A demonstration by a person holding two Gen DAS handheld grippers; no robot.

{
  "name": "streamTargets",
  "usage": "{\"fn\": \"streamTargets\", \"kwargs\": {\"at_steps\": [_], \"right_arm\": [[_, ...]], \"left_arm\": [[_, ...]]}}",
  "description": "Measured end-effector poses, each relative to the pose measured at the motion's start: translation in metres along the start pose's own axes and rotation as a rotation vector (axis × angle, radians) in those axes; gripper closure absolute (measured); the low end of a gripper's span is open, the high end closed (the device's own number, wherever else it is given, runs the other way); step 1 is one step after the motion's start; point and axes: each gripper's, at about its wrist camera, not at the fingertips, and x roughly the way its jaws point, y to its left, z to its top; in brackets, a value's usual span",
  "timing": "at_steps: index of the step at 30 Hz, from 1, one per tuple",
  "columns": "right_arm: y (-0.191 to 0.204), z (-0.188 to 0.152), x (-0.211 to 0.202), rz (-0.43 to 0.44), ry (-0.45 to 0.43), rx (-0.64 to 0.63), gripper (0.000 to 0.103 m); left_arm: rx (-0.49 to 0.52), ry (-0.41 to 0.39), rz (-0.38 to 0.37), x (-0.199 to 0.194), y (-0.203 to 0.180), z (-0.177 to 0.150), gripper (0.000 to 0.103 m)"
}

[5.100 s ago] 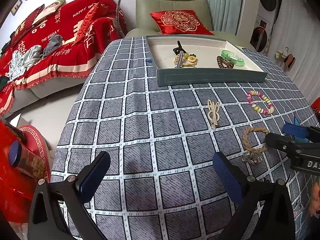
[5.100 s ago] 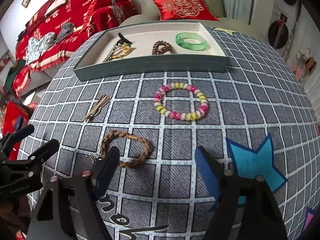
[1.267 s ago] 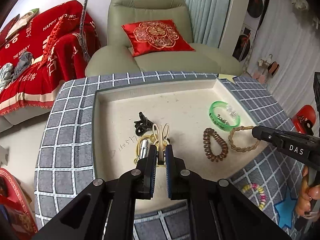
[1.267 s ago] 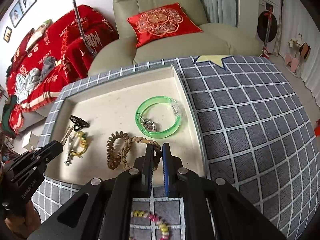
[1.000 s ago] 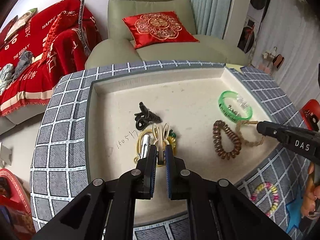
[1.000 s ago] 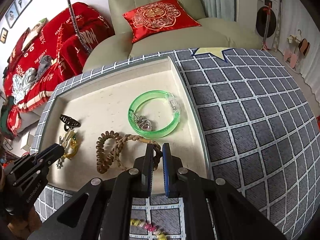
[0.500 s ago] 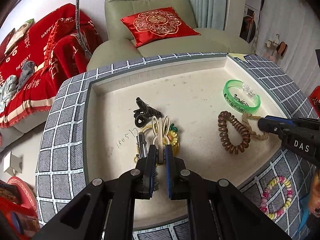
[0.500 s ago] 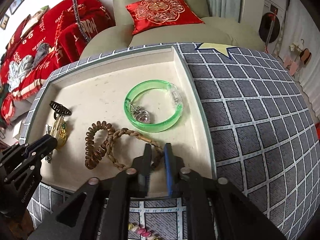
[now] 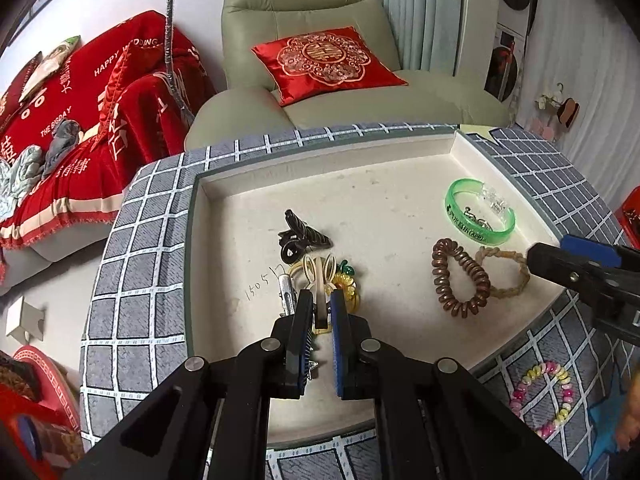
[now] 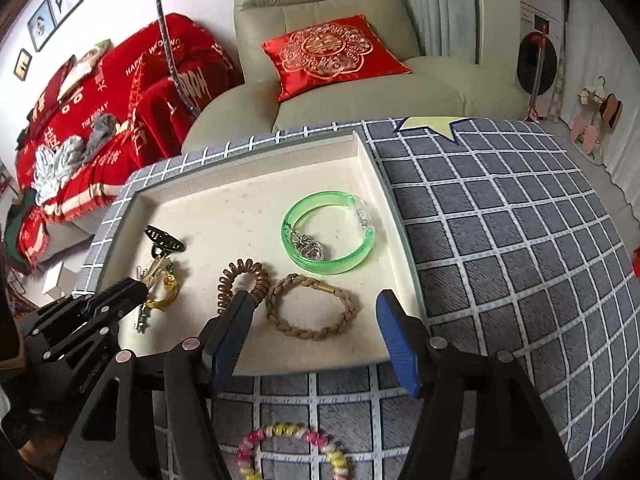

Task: Organize jewelry
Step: 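Carry the bunny clip and braided bracelet into the tray and open both tools, then move both open tools back over the heart pendant and bead bracelet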

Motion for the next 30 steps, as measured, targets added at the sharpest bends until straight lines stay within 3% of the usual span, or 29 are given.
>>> {"fn": "streamTargets", "kwargs": {"at_steps": [5,28,29,30], "right_arm": [[-0.004,-0.01,-0.016,-0.004,-0.023,0.021,0.027],[-0.013,-0.06,-0.071,0.042,-0.043,0.062,0.022],[-0.015,-0.062,-0.073,0.043,-0.043,0.065,0.022],[-0.015,-0.064,-0.075,0.043,-0.044,0.067,0.021]], "left_arm": [[-0.001,-0.007,-0.017,-0.01,-0.001,0.0,0.078],[-0.025,-0.044,-0.078,-0.074,-0.004,-0.035,0.078],[-0.027,-0.045,-0.079,-0.077,-0.004,-0.038,0.075],[-0.029,-0.045,-0.08,-0.08,-0.004,-0.039,0.031]]}}
